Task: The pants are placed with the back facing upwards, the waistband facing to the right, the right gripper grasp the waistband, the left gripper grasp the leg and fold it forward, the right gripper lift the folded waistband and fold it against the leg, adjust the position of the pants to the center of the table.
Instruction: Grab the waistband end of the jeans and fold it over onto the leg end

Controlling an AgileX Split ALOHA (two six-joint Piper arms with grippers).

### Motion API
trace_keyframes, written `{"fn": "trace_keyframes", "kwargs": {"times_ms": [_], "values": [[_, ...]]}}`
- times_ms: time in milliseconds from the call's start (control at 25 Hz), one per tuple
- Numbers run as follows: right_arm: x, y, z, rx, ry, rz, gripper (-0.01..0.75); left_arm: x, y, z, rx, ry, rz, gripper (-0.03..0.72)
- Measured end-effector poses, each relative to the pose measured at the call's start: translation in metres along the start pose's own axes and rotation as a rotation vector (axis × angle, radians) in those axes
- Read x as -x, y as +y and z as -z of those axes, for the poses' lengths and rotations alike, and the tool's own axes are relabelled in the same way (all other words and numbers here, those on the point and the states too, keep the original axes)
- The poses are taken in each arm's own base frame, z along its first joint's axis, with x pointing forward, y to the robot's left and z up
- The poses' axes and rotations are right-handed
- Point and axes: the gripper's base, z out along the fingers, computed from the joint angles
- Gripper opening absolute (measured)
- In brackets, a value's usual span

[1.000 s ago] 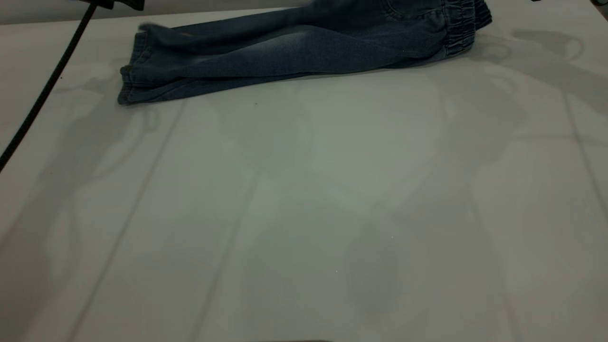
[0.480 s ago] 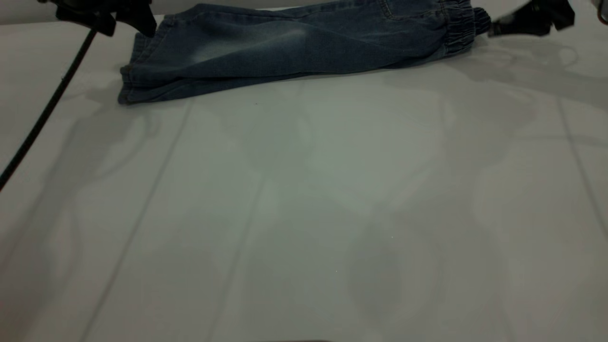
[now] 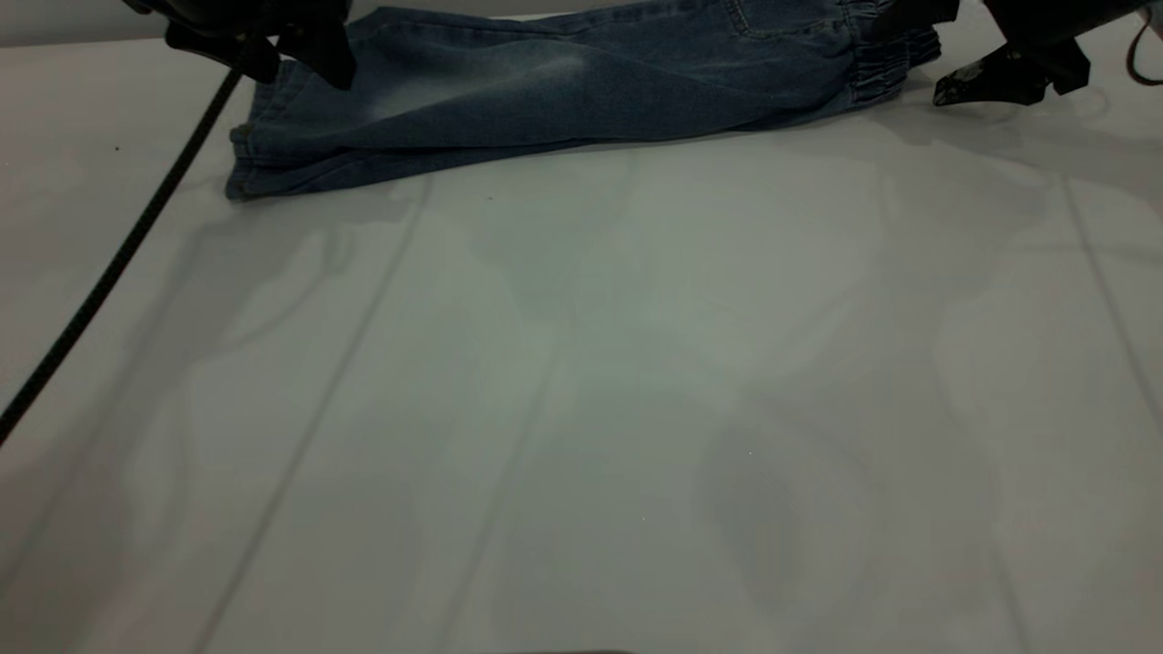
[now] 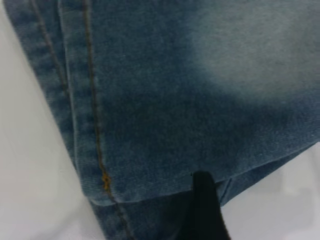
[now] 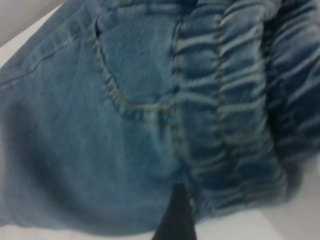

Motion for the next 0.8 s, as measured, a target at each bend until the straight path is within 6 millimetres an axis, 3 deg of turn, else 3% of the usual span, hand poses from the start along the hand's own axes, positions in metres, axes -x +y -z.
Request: {"fn": "trace_keyframes", "kwargs": {"times_ms": [280, 560, 680, 800], "values": [[0.011, -0.006, -0.014, 0.001, -0.057, 0.060, 0.590, 0.001, -0.010, -0.001, -0.014, 0.000, -0.017, 0.516], [0.006, 0.007, -0.037, 0.076, -0.050, 0.123, 0.557, 0.004, -0.033, -0.001, -0.041, -0.025, -0.042, 0.516], [-0.002, 0.016, -0.045, 0.092, -0.021, 0.167, 0.423, 0.004, -0.042, -0.002, -0.052, -0.032, -0.054, 0.516], [-0.011, 0.020, -0.050, 0.135, 0.036, 0.188, 0.165, 0.005, -0.049, -0.002, -0.059, -0.045, -0.064, 0.516]]}}
